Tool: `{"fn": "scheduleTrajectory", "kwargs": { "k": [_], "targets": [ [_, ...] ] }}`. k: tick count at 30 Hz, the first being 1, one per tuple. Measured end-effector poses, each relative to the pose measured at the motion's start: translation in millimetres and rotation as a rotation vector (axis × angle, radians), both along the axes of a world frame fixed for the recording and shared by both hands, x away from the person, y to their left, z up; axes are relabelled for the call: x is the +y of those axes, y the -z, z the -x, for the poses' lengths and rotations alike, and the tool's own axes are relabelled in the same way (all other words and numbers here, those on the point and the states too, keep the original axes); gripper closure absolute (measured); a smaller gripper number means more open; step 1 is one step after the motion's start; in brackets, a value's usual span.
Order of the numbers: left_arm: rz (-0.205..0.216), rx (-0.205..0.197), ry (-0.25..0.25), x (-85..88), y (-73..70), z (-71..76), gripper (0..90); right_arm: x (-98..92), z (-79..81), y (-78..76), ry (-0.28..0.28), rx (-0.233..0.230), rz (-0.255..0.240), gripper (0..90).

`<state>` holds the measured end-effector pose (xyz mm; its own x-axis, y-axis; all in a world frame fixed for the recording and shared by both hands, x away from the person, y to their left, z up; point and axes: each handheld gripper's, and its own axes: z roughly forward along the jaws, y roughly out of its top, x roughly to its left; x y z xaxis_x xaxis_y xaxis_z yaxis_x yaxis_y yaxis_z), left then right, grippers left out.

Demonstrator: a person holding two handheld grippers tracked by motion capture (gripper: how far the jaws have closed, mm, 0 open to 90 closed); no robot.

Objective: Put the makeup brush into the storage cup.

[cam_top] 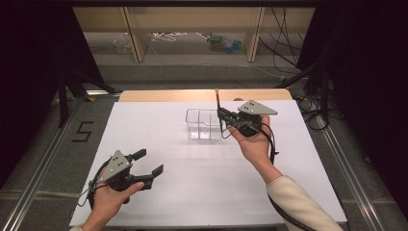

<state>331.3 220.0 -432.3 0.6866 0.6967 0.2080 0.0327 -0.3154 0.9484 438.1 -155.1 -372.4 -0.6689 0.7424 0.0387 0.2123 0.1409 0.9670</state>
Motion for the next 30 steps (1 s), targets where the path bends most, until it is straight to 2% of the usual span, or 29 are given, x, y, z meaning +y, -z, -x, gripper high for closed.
{"fn": "scheduleTrajectory", "kwargs": {
  "k": [1,4,5,6,7,8,10,15,16,25,26,28,29,30],
  "targets": [
    [0.008,-0.010,0.012,-0.3,0.6,-1.4,15.6,0.2,-0.1,-0.1,0.000,0.001,-0.001,83.7],
    [0.004,-0.005,0.006,-0.2,0.3,-0.6,15.6,0.9,-0.3,-0.5,-0.002,0.007,0.000,83.7],
    [0.008,-0.010,0.012,-0.4,0.6,-1.3,15.6,2.0,0.8,-0.7,-0.007,0.032,-0.009,83.7],
    [0.008,-0.009,0.011,-0.4,0.5,-1.2,15.6,2.1,0.4,-0.8,-0.006,0.028,-0.008,83.7],
    [-0.001,0.001,0.000,0.0,0.0,0.1,15.6,1.6,-1.0,-0.7,-0.003,0.002,-0.001,83.7],
    [0.000,0.000,0.001,0.0,0.0,0.0,15.6,2.5,0.3,-0.9,-0.008,0.031,-0.010,83.7],
    [0.000,0.000,0.001,0.0,0.0,-0.1,15.6,2.1,-1.9,-0.7,-0.001,-0.002,-0.001,83.7],
    [-0.001,0.000,0.001,-0.2,0.1,-0.1,15.6,2.2,-2.1,-1.3,0.002,0.002,-0.009,83.7],
    [-0.001,0.000,0.000,-0.2,0.1,-0.1,15.6,2.5,-1.5,-1.6,-0.001,0.021,-0.012,83.7],
    [0.000,0.000,0.001,-0.1,0.1,-0.2,15.6,4.1,-4.3,-1.8,0.000,0.001,-0.008,83.7],
    [0.000,0.001,0.001,-0.1,0.2,-0.1,15.6,4.9,-3.2,-2.1,-0.005,0.026,-0.016,83.7],
    [0.000,0.000,0.001,-0.1,0.0,-0.1,15.6,5.0,-5.0,-2.0,-0.004,-0.002,-0.007,83.7],
    [0.000,0.000,0.002,-0.2,0.1,-0.1,15.6,5.9,-4.1,-2.2,-0.006,0.022,-0.014,83.7],
    [0.000,0.001,0.002,-0.2,0.1,0.0,15.6,6.1,-4.3,-2.1,-0.006,0.021,-0.013,83.7]
  ]
}}
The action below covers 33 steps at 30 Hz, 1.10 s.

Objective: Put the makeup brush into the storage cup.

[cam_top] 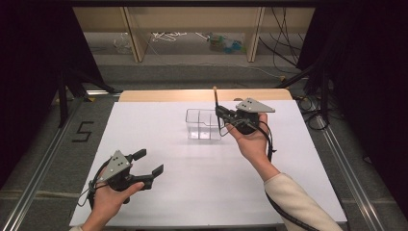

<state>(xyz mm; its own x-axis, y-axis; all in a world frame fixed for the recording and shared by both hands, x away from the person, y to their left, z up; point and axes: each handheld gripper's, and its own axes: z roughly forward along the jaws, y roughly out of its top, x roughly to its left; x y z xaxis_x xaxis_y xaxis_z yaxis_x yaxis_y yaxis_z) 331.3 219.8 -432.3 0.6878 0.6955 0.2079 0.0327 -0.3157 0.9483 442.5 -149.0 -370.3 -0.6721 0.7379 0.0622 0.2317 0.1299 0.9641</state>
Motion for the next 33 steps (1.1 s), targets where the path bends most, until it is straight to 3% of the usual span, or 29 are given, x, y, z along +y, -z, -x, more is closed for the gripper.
{"fn": "scheduleTrajectory", "kwargs": {
  "k": [4,6,11,14,20,22,25,26,27,31,33],
  "targets": [
    [0.000,0.000,0.000,0.0,0.0,0.0,15.6,0.1,-1.8,0.2,0.001,-0.021,0.005,83.7],
    [0.000,0.000,0.000,0.0,0.0,0.0,15.6,0.9,-1.0,-0.2,-0.001,0.004,-0.005,83.7],
    [0.000,0.000,0.000,-0.1,0.0,0.0,15.6,1.6,-1.8,-1.0,0.001,0.002,-0.008,83.7],
    [0.000,0.000,0.000,-0.1,0.0,0.0,15.6,1.5,-3.5,-1.1,0.004,-0.021,-0.002,83.7],
    [0.000,0.000,0.000,0.0,0.0,0.0,15.6,3.1,-3.7,-1.4,-0.002,0.002,-0.013,83.7],
    [0.000,0.000,0.000,0.0,0.0,0.0,15.7,2.6,-5.5,-1.4,0.002,-0.029,-0.001,83.7],
    [0.000,0.000,0.000,-0.1,0.1,0.0,15.6,3.6,-5.7,-1.4,-0.001,-0.021,-0.001,83.7],
    [0.000,0.000,0.000,0.0,0.0,0.0,15.6,4.5,-4.7,-1.5,-0.004,0.003,-0.007,83.7],
    [0.000,0.000,0.000,0.0,0.1,0.0,15.6,4.3,-6.3,-1.4,-0.001,-0.023,-0.001,83.7],
    [0.001,0.000,0.000,0.1,0.0,0.0,15.6,6.0,-6.1,-1.4,-0.004,0.001,-0.006,83.6],
    [0.001,0.000,0.000,0.0,0.0,0.0,15.6,6.0,-7.7,-1.4,-0.001,-0.026,0.002,83.7]
  ]
}}
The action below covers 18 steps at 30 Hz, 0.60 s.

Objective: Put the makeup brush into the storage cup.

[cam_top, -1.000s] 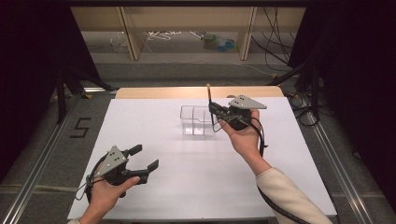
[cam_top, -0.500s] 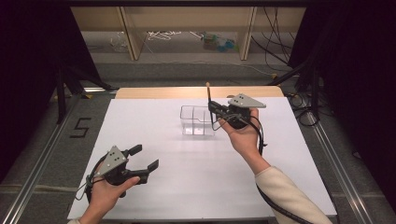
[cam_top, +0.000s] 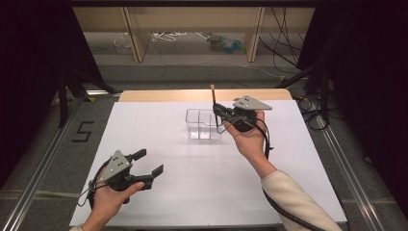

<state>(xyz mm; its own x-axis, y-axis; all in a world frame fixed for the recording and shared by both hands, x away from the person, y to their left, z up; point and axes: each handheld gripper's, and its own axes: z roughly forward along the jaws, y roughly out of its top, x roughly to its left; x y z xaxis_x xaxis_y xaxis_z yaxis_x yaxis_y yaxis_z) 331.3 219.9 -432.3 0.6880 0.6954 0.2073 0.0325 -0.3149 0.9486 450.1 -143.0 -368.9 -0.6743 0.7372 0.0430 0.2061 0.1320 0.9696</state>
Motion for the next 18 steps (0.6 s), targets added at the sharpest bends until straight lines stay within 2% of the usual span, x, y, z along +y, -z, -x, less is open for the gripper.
{"fn": "scheduleTrajectory", "kwargs": {
  "k": [2,5,7,8,14,15,18],
  "targets": [
    [0.008,-0.010,0.012,-0.3,0.5,-1.3,15.6,0.8,0.0,-0.2,-0.002,0.007,-0.002,83.7],
    [-0.001,0.000,0.000,0.1,-0.1,0.0,15.6,1.8,0.1,-0.2,-0.005,0.019,-0.007,83.7],
    [-0.001,0.000,0.000,0.0,0.0,0.0,15.6,1.5,-1.5,0.1,-0.001,-0.001,0.001,83.7],
    [-0.001,0.000,0.000,-0.1,0.0,0.1,15.6,2.0,-0.9,0.1,-0.003,0.017,-0.004,83.7],
    [-0.001,0.000,0.001,-0.3,0.0,0.0,15.6,2.8,-3.0,0.7,-0.001,0.007,0.003,83.7],
    [-0.002,0.000,0.001,-0.3,0.0,0.0,15.6,3.5,-2.4,0.6,-0.001,0.021,-0.002,83.7],
    [-0.002,0.000,0.001,-0.2,0.0,0.0,15.6,4.3,-2.9,0.5,-0.005,0.025,-0.007,83.7]
  ]
}}
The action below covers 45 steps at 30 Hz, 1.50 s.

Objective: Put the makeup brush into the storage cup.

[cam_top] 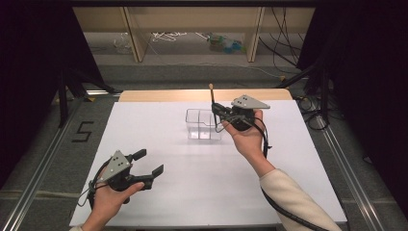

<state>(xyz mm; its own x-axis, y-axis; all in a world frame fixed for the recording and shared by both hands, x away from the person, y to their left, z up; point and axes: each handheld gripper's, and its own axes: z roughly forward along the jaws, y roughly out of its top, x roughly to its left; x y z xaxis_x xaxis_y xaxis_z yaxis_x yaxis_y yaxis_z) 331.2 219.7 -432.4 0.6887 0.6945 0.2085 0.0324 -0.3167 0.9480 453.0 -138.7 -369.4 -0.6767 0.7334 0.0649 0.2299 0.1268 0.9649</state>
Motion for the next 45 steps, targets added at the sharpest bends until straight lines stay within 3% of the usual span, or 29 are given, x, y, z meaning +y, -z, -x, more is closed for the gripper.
{"fn": "scheduleTrajectory", "kwargs": {
  "k": [4,5,7,8,12,13,17,19,21,22,27,30,32,33,35,45],
  "targets": [
    [0.001,0.000,0.000,0.0,0.0,0.1,15.6,0.3,-1.5,0.1,0.005,-0.019,0.006,83.7],
    [0.001,0.000,0.000,0.0,0.0,0.1,15.6,1.2,-0.5,0.1,0.001,0.005,-0.002,83.7],
    [0.001,0.000,0.001,-0.1,-0.1,0.1,15.6,1.4,-0.8,0.1,0.002,0.005,-0.002,83.7],
    [0.002,0.000,0.001,-0.2,0.0,0.2,15.6,0.6,-2.3,0.2,0.006,-0.021,0.007,83.7],
    [0.000,0.000,0.000,0.0,0.0,0.0,15.6,1.2,-2.0,0.1,0.010,0.001,0.001,83.7],
    [0.001,0.000,0.001,-0.1,0.0,0.0,15.6,0.7,-3.4,0.3,0.013,-0.020,0.006,83.7],
    [0.001,0.000,0.001,0.0,0.0,0.0,15.6,1.7,-3.5,0.4,0.012,-0.006,0.000,83.7],
    [0.001,0.000,0.001,0.0,0.0,0.0,15.6,1.6,-4.9,0.6,0.013,-0.026,0.002,83.7],
    [0.000,0.000,0.001,0.0,0.0,0.0,15.6,2.4,-3.9,0.1,0.010,0.001,-0.004,83.7],
    [0.001,0.000,0.000,0.0,0.0,0.0,15.6,2.0,-5.1,0.3,0.015,-0.021,0.004,83.7],
    [0.001,0.001,0.000,0.0,-0.1,0.1,15.6,3.4,-5.0,0.8,0.006,-0.007,-0.002,83.7],
    [0.001,0.001,0.000,0.1,-0.1,0.1,15.6,3.5,-6.4,0.7,0.010,-0.027,-0.002,83.7],
    [0.000,0.001,0.000,0.1,0.0,0.0,15.6,3.6,-6.4,0.8,0.011,-0.026,-0.003,83.7],
    [0.000,0.001,0.000,0.1,0.0,0.0,15.6,3.8,-5.1,0.5,0.010,0.001,-0.001,83.7],
    [0.000,0.001,0.000,0.1,0.0,0.0,15.6,3.4,-7.0,1.0,0.016,-0.027,0.005,83.7],
    [-0.003,0.002,0.000,0.2,0.1,-0.1,15.7,4.1,-7.3,-0.1,0.014,-0.006,-0.002,83.7]
  ]
}}
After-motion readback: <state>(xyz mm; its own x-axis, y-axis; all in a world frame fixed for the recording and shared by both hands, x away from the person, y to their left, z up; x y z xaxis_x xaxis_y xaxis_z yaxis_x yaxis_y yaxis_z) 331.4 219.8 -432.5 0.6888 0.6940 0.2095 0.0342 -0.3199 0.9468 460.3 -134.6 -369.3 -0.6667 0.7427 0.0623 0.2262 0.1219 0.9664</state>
